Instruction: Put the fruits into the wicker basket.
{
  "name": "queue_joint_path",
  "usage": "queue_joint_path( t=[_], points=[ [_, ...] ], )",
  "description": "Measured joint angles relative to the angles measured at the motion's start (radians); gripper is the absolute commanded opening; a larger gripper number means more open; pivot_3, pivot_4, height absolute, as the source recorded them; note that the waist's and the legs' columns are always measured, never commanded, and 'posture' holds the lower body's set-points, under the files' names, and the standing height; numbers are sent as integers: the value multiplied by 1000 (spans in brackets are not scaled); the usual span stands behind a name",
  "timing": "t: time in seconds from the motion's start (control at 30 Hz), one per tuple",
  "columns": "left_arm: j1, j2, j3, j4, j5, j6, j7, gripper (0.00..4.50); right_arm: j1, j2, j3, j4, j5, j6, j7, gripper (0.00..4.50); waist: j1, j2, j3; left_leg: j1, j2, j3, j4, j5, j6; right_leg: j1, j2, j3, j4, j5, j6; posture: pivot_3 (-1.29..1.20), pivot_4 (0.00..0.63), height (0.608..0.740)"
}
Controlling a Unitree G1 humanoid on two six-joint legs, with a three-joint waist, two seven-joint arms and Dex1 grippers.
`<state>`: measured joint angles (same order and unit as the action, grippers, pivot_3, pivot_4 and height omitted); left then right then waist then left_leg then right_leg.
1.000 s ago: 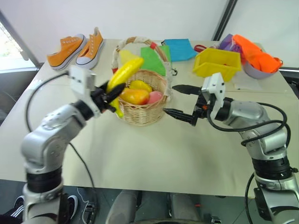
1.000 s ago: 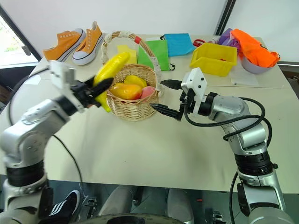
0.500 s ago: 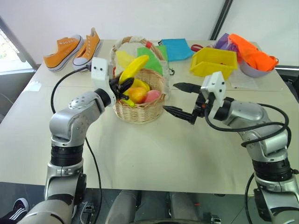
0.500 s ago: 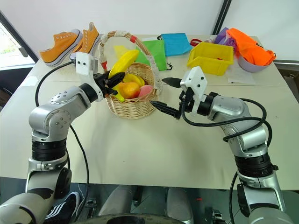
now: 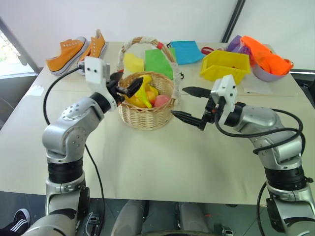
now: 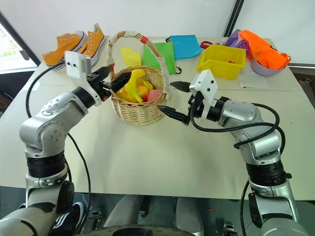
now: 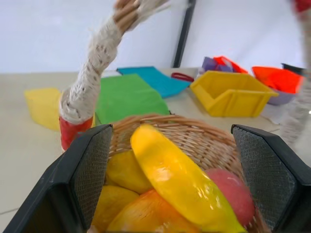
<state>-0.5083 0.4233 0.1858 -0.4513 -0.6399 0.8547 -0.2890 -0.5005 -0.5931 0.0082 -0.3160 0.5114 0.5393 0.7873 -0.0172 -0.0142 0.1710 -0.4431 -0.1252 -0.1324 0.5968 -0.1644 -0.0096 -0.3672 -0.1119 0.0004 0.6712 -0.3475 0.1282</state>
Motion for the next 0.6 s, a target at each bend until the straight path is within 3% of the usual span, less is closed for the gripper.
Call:
queue_joint_path(
  t=[0.17,0.27,0.43,0.6],
  points=[
    [163,100,96,-131,-80,-42,-131,4158,-32,58,-25,52,-16,-10,-69,4500,-1,0,0,0,0,0,-1,0,0,0,0,1,0,0,0,0,150,740],
    [362,163,207,-182,-93,-141,-258,4158,-37,107,-52,59,-17,17,-154,4500,-4,1,0,0,1,0,-2,0,0,-2,0,1,0,0,-1,0,150,740],
    [583,167,385,-173,-131,-288,-419,4158,5,196,-56,40,-36,51,-286,4500,3,1,0,1,1,0,-2,-2,3,-5,0,2,-2,0,-1,0,150,740],
    [675,140,438,-128,-132,-421,-499,4158,17,309,-20,38,-80,78,-427,4500,3,2,0,1,1,0,-3,-2,3,-5,0,2,-1,0,-1,0,150,740]
  ],
)
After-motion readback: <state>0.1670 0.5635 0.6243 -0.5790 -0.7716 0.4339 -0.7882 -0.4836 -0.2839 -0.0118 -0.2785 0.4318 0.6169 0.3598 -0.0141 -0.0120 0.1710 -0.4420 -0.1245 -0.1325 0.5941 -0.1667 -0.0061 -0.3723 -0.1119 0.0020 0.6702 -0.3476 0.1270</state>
